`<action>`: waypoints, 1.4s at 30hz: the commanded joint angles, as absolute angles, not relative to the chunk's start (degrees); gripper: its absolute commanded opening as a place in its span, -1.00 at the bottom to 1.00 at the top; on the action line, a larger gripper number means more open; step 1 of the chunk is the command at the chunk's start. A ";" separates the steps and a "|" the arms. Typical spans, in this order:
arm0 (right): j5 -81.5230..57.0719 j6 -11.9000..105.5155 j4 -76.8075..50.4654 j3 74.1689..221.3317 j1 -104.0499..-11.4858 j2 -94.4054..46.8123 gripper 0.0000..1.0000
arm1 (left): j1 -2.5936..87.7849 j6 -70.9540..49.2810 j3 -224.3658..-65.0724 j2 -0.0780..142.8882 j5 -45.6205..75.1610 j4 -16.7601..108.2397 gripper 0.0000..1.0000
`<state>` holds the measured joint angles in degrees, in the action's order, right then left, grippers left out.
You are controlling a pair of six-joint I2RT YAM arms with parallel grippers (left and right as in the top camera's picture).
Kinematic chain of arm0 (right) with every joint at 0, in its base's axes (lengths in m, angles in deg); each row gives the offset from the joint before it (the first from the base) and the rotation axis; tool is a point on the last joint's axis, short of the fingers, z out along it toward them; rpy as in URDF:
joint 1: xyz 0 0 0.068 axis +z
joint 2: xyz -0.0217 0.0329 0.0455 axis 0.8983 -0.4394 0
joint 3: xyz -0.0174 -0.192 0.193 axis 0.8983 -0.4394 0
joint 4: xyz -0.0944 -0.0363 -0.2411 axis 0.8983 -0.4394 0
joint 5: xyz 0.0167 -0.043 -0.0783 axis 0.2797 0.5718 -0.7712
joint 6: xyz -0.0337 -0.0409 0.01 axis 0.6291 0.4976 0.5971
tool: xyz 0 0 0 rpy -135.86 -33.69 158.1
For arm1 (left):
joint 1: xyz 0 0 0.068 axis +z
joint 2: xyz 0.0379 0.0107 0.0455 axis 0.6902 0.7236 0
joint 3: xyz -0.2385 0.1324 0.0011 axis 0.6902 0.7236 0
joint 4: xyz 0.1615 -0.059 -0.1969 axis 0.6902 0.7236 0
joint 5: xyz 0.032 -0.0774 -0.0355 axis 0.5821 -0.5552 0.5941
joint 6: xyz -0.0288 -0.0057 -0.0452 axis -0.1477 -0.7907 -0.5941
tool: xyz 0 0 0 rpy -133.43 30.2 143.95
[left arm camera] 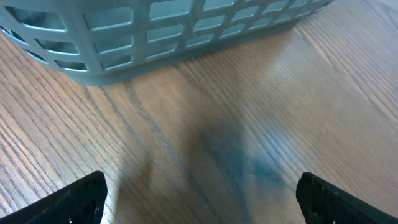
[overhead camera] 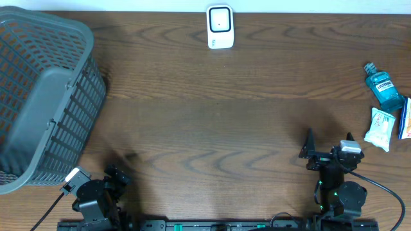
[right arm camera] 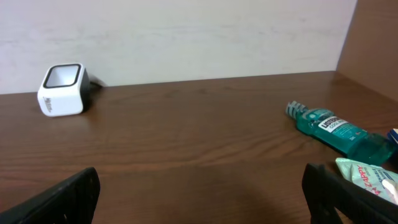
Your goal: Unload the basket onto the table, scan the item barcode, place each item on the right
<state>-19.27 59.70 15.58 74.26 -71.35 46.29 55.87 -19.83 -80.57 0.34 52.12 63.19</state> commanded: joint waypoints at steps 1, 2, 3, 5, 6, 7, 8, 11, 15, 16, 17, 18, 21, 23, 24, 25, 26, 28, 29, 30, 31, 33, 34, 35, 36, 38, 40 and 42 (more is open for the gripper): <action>-20.15 59.73 15.30 74.19 -71.66 46.66 0.99 | 56.07 -19.50 -80.11 0.05 52.23 64.98 0.96; -20.15 59.73 15.30 74.19 -71.66 46.66 0.99 | 56.07 -19.50 -80.11 0.05 52.23 64.98 0.96; -20.15 59.73 15.30 74.19 -71.66 46.66 0.99 | 56.07 -19.50 -80.11 0.05 52.23 64.98 0.96; -20.15 59.73 15.30 74.19 -71.66 46.66 0.99 | 56.07 -19.48 -80.11 0.05 52.23 64.98 0.96; -20.15 59.73 15.30 74.19 -71.66 46.66 0.99 | 56.07 -19.50 -80.11 0.05 52.23 64.98 0.96; -20.15 59.73 15.30 74.19 -71.66 46.66 0.98 | 56.07 -19.50 -80.11 0.05 52.23 64.98 0.96; -20.15 59.73 15.30 74.19 -71.66 46.66 0.98 | 56.07 -19.48 -80.11 0.05 52.25 64.98 0.96; -20.15 59.73 15.30 74.19 -71.66 46.66 0.99 | 56.07 -19.48 -80.11 0.05 52.23 64.98 0.96; -20.15 59.73 15.30 74.19 -71.66 46.66 0.99 | 56.07 -19.50 -80.11 0.05 52.25 64.98 0.96; -20.15 59.73 15.30 74.19 -71.66 46.66 0.99 | 56.07 -19.48 -80.11 0.05 52.28 64.96 0.96; -20.15 59.73 15.30 74.19 -71.66 46.66 0.99 | 56.07 -19.44 -80.11 0.05 52.76 64.85 0.96; -20.15 59.73 15.30 74.19 -71.66 46.66 0.99 | 56.07 -19.50 -80.07 0.05 53.63 63.67 0.95; -20.15 59.73 15.30 74.19 -71.66 46.66 0.99 | 56.03 -22.06 -79.96 0.01 50.38 54.30 0.96; -20.15 59.73 15.30 74.19 -71.66 46.66 0.99 | 55.39 -25.56 -79.61 -0.06 47.12 45.05 0.96; -20.15 59.73 15.30 74.19 -71.66 46.66 0.99 | 55.13 -25.99 -79.41 -0.08 46.46 42.80 0.96; -20.15 59.73 15.30 74.19 -71.66 46.66 0.99 | 54.54 -25.93 -78.97 -0.10 45.44 38.98 0.96; -20.15 59.73 15.30 74.19 -71.66 46.66 0.99 | 53.75 -25.93 -78.51 -0.10 45.09 35.59 0.96; -20.15 59.73 15.30 74.19 -71.66 46.66 0.98 | 51.98 -25.88 -77.64 -0.10 45.15 30.56 0.96; -20.15 59.73 15.30 74.19 -71.66 46.66 0.98 | 51.00 -25.84 -77.16 -0.10 45.22 28.37 0.96; -20.15 59.73 15.30 74.19 -71.66 46.66 0.99 | 49.99 -25.54 -76.72 -0.10 45.57 26.52 0.96; -20.15 59.73 15.30 74.19 -71.66 46.66 0.98 | 49.19 -25.19 -76.33 -0.10 45.87 25.10 0.96; -20.15 59.73 15.30 74.19 -71.66 46.66 0.99 | 47.48 -22.85 -75.43 -0.12 46.00 22.34 0.96; -20.15 59.73 15.30 74.19 -71.66 46.66 0.99 | 46.65 -21.03 -74.89 -0.12 46.00 21.14 0.96; -20.15 59.73 15.30 74.19 -71.66 46.66 0.98 | 46.04 -19.52 -74.38 -0.12 46.00 20.16 0.96; -20.15 59.73 15.30 74.19 -71.66 46.66 0.99 | 45.49 -18.02 -73.82 -0.12 45.98 19.17 0.96; -20.15 59.73 15.30 74.19 -71.66 46.66 0.99 | 44.51 -15.57 -72.61 -0.12 45.89 17.47 0.96; -20.15 59.73 15.30 74.19 -71.66 46.66 0.99 | 44.14 -12.05 -71.48 -0.12 44.23 16.33 0.96; -20.15 59.73 15.30 74.19 -71.66 46.66 0.99 | 44.14 -8.22 -70.32 -0.12 42.33 14.82 0.95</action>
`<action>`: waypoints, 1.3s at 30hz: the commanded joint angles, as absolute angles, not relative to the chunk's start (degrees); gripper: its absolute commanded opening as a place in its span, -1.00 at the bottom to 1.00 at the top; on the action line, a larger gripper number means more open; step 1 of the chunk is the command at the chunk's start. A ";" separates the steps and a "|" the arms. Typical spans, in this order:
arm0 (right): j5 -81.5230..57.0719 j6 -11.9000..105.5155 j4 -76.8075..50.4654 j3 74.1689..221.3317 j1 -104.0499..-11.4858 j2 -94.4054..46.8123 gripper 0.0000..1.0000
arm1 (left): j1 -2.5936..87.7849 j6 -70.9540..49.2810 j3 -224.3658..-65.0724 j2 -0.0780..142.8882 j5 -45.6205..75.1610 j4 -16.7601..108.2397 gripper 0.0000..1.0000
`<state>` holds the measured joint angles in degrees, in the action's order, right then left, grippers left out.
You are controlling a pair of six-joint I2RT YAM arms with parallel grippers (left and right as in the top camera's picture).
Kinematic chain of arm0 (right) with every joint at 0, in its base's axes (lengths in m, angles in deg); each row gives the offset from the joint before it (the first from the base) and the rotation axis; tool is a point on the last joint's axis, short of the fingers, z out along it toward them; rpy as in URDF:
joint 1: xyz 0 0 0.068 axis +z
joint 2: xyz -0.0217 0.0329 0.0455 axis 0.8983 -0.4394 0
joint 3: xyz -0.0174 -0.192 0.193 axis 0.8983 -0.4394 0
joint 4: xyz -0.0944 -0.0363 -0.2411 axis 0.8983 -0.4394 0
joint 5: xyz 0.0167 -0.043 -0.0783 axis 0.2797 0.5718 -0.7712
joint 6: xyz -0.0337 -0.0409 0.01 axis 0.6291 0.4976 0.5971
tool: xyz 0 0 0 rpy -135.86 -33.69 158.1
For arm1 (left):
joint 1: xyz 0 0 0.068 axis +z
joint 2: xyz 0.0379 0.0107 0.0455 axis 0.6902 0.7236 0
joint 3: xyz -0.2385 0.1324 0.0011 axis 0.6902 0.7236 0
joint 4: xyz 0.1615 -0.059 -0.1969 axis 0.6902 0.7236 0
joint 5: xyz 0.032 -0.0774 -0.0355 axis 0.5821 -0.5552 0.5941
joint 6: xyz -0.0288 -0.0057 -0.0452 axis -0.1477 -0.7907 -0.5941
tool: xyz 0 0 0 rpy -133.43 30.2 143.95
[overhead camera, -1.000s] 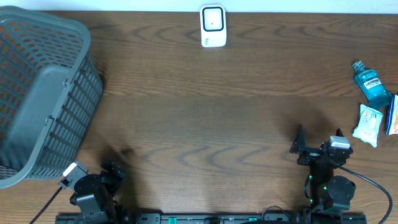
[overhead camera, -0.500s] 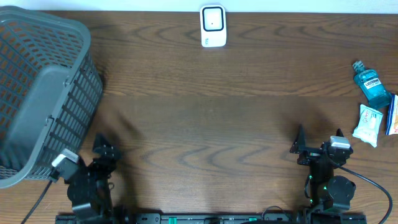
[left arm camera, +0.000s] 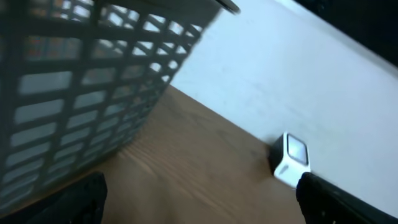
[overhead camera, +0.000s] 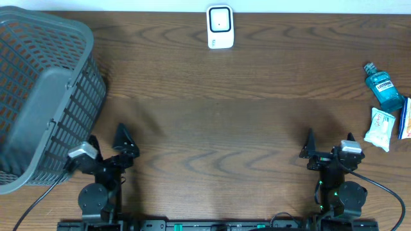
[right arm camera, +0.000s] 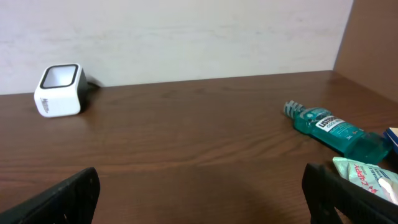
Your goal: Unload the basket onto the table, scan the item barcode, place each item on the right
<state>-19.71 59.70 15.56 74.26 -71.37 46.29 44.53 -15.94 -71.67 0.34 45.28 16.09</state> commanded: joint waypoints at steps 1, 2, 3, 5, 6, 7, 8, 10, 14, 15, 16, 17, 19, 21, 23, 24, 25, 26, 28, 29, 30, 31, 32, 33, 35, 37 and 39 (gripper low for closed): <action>-20.15 59.73 15.30 74.19 -71.66 46.66 0.99 | 44.14 -6.41 -69.68 -0.12 41.59 14.12 0.96; -20.15 59.70 15.30 74.19 -71.66 46.66 0.99 | 44.14 -5.16 -69.25 -0.12 41.39 13.86 0.96; -20.15 59.73 15.30 74.19 -71.66 46.66 0.98 | 44.14 -4.18 -68.81 -0.12 41.28 13.86 0.96; -20.15 59.73 15.30 74.19 -71.66 46.66 0.98 | 44.03 -3.00 -68.13 -0.14 41.26 14.25 0.95; -20.15 59.73 15.30 74.19 -71.66 46.66 0.98 | 43.76 -2.30 -67.76 -0.14 41.24 14.21 0.96; -20.15 59.73 15.30 74.19 -71.66 46.66 0.98 | 43.31 -1.49 -67.35 -0.14 41.24 14.21 0.96; -20.15 59.73 15.30 74.19 -71.66 46.66 0.98 | 42.83 -0.86 -66.89 -0.14 41.28 14.19 0.96; -20.15 59.73 15.30 74.19 -71.66 46.66 0.98 | 41.91 0.39 -65.66 -0.14 41.28 13.88 0.96; -20.15 59.73 15.30 74.19 -71.66 46.66 0.98 | 40.31 2.57 -65.07 -0.14 41.33 15.57 0.96; -20.15 59.73 15.30 74.19 -71.66 46.66 0.99 | 40.11 3.45 -65.07 -0.14 41.26 15.57 0.96; -20.15 59.73 15.30 74.19 -71.66 46.66 0.99 | 39.87 4.41 -65.07 -0.14 41.24 15.57 0.96; -20.15 59.73 15.30 74.19 -71.66 46.66 0.98 | 39.68 5.20 -65.07 -0.14 41.26 15.63 0.96; -20.15 59.73 15.30 74.19 -71.66 46.66 0.98 | 39.55 5.96 -65.07 -0.14 41.26 15.65 0.96; -20.15 59.73 15.30 74.19 -71.66 46.66 0.99 | 39.55 6.90 -65.07 -0.14 40.52 15.68 0.96; -20.15 59.73 15.30 74.19 -71.66 46.66 0.99 | 39.55 7.23 -65.07 -0.14 39.99 15.65 0.96; -20.15 59.73 15.30 74.19 -71.66 46.66 0.99 | 39.55 7.21 -65.07 -0.14 39.99 15.68 0.96; -20.15 59.73 15.30 74.19 -71.66 46.66 0.98 | 39.55 7.21 -65.07 -0.14 40.01 15.68 0.96; -20.15 59.73 15.28 74.19 -71.66 46.66 0.99 | 39.55 7.21 -65.07 -0.14 40.01 15.68 0.96; -20.15 59.73 15.30 74.19 -71.66 46.66 0.99 | 39.55 7.18 -65.07 -0.14 40.01 15.68 0.96; -20.15 59.73 15.30 74.19 -71.66 46.66 0.99 | 39.55 7.18 -65.07 -0.14 40.04 15.68 0.96; -20.15 59.73 15.30 74.19 -71.66 46.66 0.99 | 39.55 7.18 -65.07 -0.14 40.06 15.68 0.96; -20.15 59.73 15.30 74.19 -71.66 46.66 0.99 | 39.55 7.16 -65.07 -0.14 40.12 15.68 0.96; -20.15 59.73 15.30 74.19 -71.66 46.66 0.99 | 39.55 7.16 -65.07 -0.14 40.23 15.68 0.96; -20.15 59.73 15.30 74.19 -71.66 46.66 0.98 | 39.55 7.16 -65.07 -0.14 40.26 15.68 0.96; -20.15 59.73 15.30 74.19 -71.66 46.66 0.99 | 39.55 7.08 -65.07 -0.14 40.41 15.68 0.96; -20.15 59.73 15.30 74.19 -71.66 46.66 0.98 | 39.72 6.46 -65.07 -0.14 40.43 15.68 0.96; -20.15 59.73 15.30 74.19 -71.66 46.66 0.98 | 40.25 5.50 -65.07 -0.14 40.43 15.68 0.96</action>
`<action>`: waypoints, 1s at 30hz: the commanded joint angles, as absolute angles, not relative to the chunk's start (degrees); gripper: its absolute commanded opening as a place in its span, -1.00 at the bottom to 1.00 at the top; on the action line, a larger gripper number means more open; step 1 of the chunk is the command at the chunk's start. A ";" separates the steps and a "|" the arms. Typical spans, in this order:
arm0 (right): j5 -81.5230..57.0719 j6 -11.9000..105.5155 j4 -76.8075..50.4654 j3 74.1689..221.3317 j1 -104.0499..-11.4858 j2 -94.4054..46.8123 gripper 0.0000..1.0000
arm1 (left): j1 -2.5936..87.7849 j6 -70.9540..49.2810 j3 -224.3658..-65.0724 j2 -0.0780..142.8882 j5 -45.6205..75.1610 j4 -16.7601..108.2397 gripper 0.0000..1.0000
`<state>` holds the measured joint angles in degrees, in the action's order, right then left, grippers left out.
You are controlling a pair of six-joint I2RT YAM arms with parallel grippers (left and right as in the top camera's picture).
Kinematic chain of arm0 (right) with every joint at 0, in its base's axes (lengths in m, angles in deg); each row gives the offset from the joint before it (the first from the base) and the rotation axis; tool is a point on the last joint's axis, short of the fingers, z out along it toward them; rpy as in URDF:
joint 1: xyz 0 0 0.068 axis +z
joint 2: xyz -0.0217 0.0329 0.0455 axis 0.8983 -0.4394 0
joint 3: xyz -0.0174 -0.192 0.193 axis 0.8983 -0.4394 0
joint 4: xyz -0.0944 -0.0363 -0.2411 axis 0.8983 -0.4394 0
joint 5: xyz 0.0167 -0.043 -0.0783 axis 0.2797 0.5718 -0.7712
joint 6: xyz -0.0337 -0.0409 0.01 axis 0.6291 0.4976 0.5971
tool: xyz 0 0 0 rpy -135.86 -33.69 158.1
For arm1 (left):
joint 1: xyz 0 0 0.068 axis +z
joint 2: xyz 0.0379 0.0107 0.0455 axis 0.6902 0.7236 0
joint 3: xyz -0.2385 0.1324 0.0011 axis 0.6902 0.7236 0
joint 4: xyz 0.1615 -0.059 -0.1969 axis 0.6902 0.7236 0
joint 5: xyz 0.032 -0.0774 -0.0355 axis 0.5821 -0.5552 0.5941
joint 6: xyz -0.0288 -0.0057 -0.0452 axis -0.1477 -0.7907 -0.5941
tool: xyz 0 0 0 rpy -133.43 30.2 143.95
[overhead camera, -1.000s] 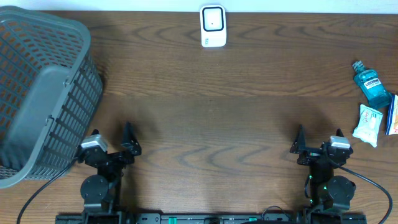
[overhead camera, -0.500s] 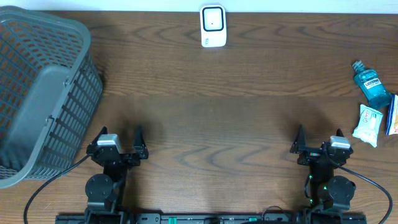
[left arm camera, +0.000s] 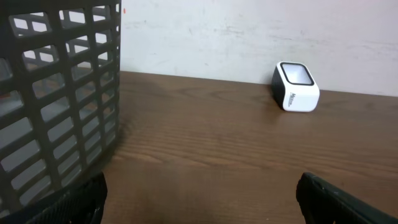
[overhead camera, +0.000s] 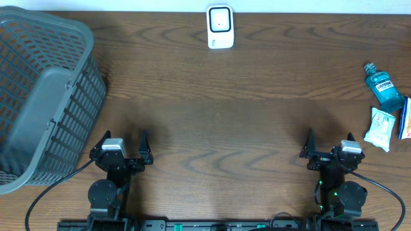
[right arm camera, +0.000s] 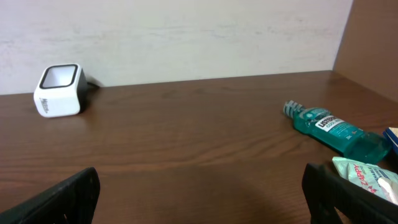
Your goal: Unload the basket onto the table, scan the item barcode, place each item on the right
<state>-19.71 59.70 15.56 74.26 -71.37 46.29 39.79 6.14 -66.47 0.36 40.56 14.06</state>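
Note:
The white barcode scanner (overhead camera: 219, 26) stands at the table's far edge, also seen as scanner (left arm camera: 296, 94) and scanner (right arm camera: 59, 89). At the right edge lie a teal mouthwash bottle (overhead camera: 384, 87), bottle (right arm camera: 333, 129), a white snack packet (overhead camera: 379, 128), packet (right arm camera: 367, 175), and a blue-and-red item (overhead camera: 405, 119). My left gripper (overhead camera: 120, 144) stands open at the near left with nothing between its fingers. My right gripper (overhead camera: 327, 142) stands open at the near right, level with the packet and left of it.
A large grey plastic basket (overhead camera: 42, 96), basket (left arm camera: 53, 93), lies on its side at the far left, close to the left arm. The brown wooden table (overhead camera: 218, 109) ends at a white wall behind the scanner.
My left gripper has turned from facing diagonally past the basket to facing straight toward the back wall and scanner. The right gripper and the items have not moved.
My left arm was folded low by the basket, its camera looking down at the table. Then it was raised and turned toward the basket and wall. Now it faces straight ahead, open. The right arm stayed still throughout.

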 commanded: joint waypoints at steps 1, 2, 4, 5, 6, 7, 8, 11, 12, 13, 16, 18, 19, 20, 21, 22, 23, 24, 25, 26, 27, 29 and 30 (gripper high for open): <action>-20.15 59.73 15.30 74.19 -71.66 46.66 0.98 | 40.88 4.50 -65.07 -0.14 40.41 15.68 0.96; -20.15 59.73 15.30 74.19 -71.66 46.66 0.98 | 41.51 3.69 -65.07 -0.14 40.41 15.68 0.96; -20.15 59.73 15.30 74.19 -71.66 46.66 0.99 | 42.04 3.69 -65.07 -0.14 40.45 15.68 0.96; -20.15 59.73 15.30 74.19 -71.66 46.66 0.98 | 42.08 3.73 -65.07 -0.14 40.50 15.68 0.96; -20.15 59.73 15.30 74.19 -71.66 46.66 0.99 | 42.08 3.73 -65.07 -0.14 40.52 15.68 0.96; -20.15 59.73 15.30 74.19 -71.66 46.66 0.99 | 42.08 3.71 -65.07 -0.14 40.50 15.68 0.96; -20.15 59.73 15.30 74.19 -71.66 46.66 0.99 | 42.08 3.71 -65.07 -0.14 40.47 15.63 0.96; -20.15 59.73 15.30 74.19 -71.66 46.66 0.99 | 42.08 3.71 -65.07 -0.14 40.45 15.50 0.96; -20.15 59.73 15.30 74.19 -71.66 46.66 0.98 | 42.08 3.71 -65.07 -0.14 40.47 15.50 0.96; -20.15 59.73 15.30 74.19 -71.66 46.66 0.98 | 42.08 3.71 -65.07 -0.14 40.45 15.50 0.96; -20.15 59.73 15.30 74.19 -71.66 46.66 0.99 | 42.08 3.71 -65.07 -0.01 40.45 15.50 0.96; -20.15 59.73 15.30 74.19 -71.66 46.66 0.98 | 42.08 3.71 -65.07 -0.01 40.45 15.50 0.96; -20.15 59.73 15.30 74.19 -71.66 46.66 0.99 | 42.08 3.71 -65.07 -0.01 40.45 15.50 0.96; -20.15 59.73 15.30 74.19 -71.66 46.66 0.98 | 42.08 3.71 -65.07 -0.01 40.45 15.50 0.96; -20.15 59.73 15.30 74.19 -71.66 46.66 0.98 | 42.08 3.71 -65.07 -0.01 40.45 15.50 0.96; -20.15 59.73 15.30 74.19 -71.66 46.66 0.99 | 42.08 3.71 -65.07 -0.01 40.45 15.50 0.96; -20.15 59.73 15.30 74.19 -71.66 46.66 0.99 | 42.08 3.71 -65.07 -0.01 40.45 15.50 0.96; -20.15 59.73 15.30 74.19 -71.66 46.66 0.99 | 42.08 3.71 -65.07 -0.01 40.45 15.50 0.96; -20.15 59.73 15.30 74.19 -71.66 46.66 0.99 | 42.08 3.71 -65.07 -0.01 40.45 15.50 0.96; -20.15 59.73 15.30 74.19 -71.66 46.66 0.99 | 42.08 3.71 -65.07 -0.01 40.45 15.50 0.95; -20.15 59.73 15.30 74.19 -71.66 46.66 0.99 | 42.08 3.71 -65.07 -0.01 40.45 15.50 0.96; -20.15 59.73 15.30 74.19 -71.66 46.66 0.99 | 42.08 3.71 -65.07 -0.01 40.45 15.50 0.96; -20.15 59.73 15.30 74.19 -71.66 46.66 0.99 | 42.08 3.73 -65.07 -0.01 40.45 15.50 0.96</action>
